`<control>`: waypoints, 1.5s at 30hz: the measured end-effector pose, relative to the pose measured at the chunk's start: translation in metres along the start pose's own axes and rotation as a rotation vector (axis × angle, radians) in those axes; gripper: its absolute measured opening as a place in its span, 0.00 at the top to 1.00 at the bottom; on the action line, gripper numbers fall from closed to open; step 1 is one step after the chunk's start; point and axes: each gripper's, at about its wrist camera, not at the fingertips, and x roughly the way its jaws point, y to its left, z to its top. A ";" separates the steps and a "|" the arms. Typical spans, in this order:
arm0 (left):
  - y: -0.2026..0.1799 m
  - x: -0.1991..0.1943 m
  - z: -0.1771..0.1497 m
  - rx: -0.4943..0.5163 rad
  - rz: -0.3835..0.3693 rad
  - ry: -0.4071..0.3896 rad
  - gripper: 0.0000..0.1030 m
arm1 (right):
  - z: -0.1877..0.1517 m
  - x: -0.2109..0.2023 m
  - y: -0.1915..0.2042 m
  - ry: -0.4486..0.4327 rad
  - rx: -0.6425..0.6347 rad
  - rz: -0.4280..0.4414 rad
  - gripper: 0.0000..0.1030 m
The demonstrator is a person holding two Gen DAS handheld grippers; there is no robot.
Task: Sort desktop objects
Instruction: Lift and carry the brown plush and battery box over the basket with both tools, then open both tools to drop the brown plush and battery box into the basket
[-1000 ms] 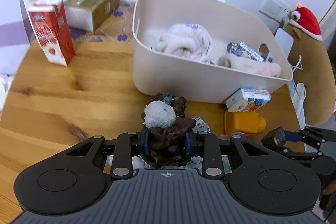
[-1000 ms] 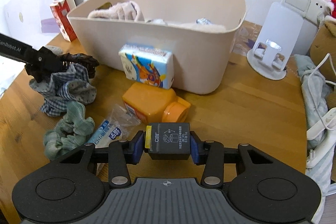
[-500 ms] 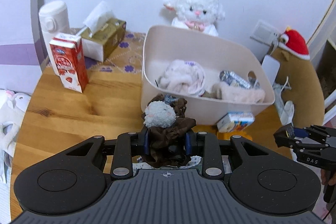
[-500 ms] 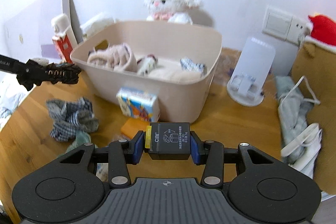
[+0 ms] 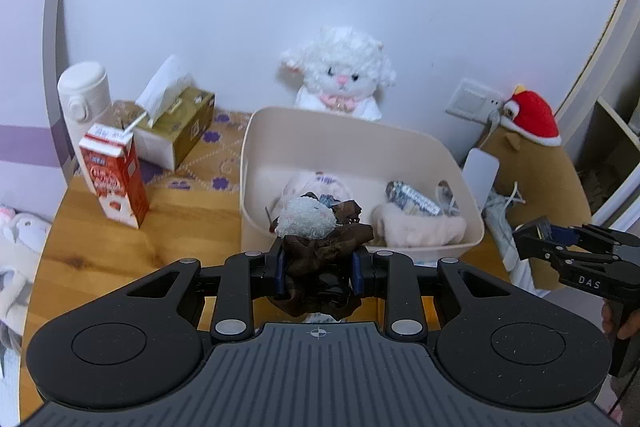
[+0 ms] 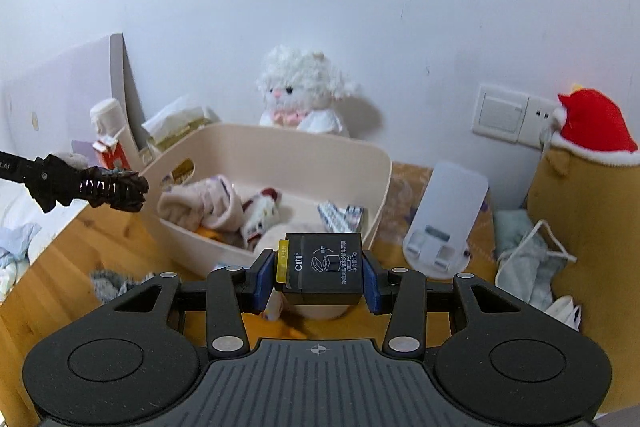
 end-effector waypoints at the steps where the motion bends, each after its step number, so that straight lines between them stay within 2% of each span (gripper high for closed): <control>1: 0.000 0.000 0.002 0.003 -0.002 -0.005 0.72 | 0.002 -0.001 -0.001 -0.006 -0.003 -0.002 0.59; 7: -0.006 0.009 0.029 0.037 0.004 -0.046 0.72 | 0.024 0.008 -0.006 -0.041 -0.008 -0.011 0.59; 16: -0.032 0.058 0.057 0.163 0.028 -0.097 0.72 | 0.060 0.043 -0.007 -0.066 -0.039 -0.013 0.59; 23: -0.047 0.112 0.063 0.203 0.061 -0.039 0.71 | 0.067 0.082 -0.004 -0.019 -0.040 -0.024 0.59; 29: -0.039 0.155 0.058 0.148 0.107 0.067 0.71 | 0.062 0.115 -0.002 0.056 -0.008 -0.016 0.59; 32: -0.034 0.163 0.054 0.133 0.107 0.099 0.71 | 0.059 0.127 0.000 0.089 0.006 -0.012 0.59; 37: -0.039 0.166 0.052 0.167 0.108 0.125 0.69 | 0.053 0.141 0.006 0.151 0.014 -0.011 0.58; 38: -0.039 0.166 0.053 0.163 0.113 0.130 0.65 | 0.051 0.142 0.007 0.155 0.017 -0.007 0.53; 42: -0.039 0.160 0.052 0.147 0.100 0.141 0.38 | 0.050 0.139 0.009 0.153 0.027 0.001 0.45; 44: -0.041 0.156 0.051 0.155 0.115 0.130 0.31 | 0.050 0.134 0.010 0.144 0.017 -0.005 0.32; 45: -0.041 0.154 0.051 0.155 0.121 0.129 0.28 | 0.049 0.131 0.010 0.134 0.012 -0.011 0.29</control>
